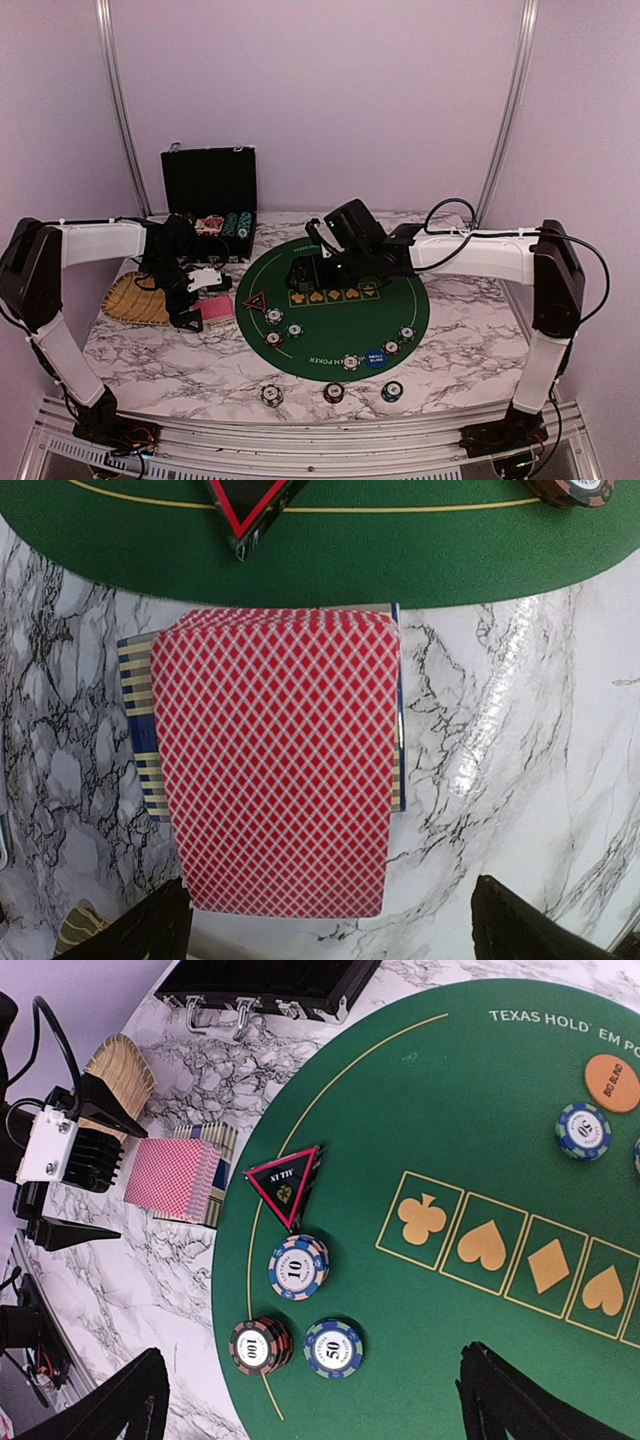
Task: Distribute texas hold em gaming equipment
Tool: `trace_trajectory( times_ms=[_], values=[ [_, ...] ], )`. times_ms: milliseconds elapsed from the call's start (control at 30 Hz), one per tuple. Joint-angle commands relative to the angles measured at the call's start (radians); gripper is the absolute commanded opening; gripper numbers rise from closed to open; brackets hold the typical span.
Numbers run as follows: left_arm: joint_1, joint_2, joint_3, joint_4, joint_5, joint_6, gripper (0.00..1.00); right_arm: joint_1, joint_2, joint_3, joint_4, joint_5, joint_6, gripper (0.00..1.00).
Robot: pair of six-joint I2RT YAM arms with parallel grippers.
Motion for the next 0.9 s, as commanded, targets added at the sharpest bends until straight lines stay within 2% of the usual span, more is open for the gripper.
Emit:
trace_trajectory(
  times_ms=[0,867],
  values=[
    [-0.005,0.026,0.026,-0.019,-0.005,0.017,0.99,0.009,-0.041,0.002,0.005,-0.007,0.011,0.99],
    [-0.033,0.035,-0.024,0.088,-0.097,0.046,0.99,0.016,-0.046,-0.003,-0.004,-0.023,0.004,0.99]
  ],
)
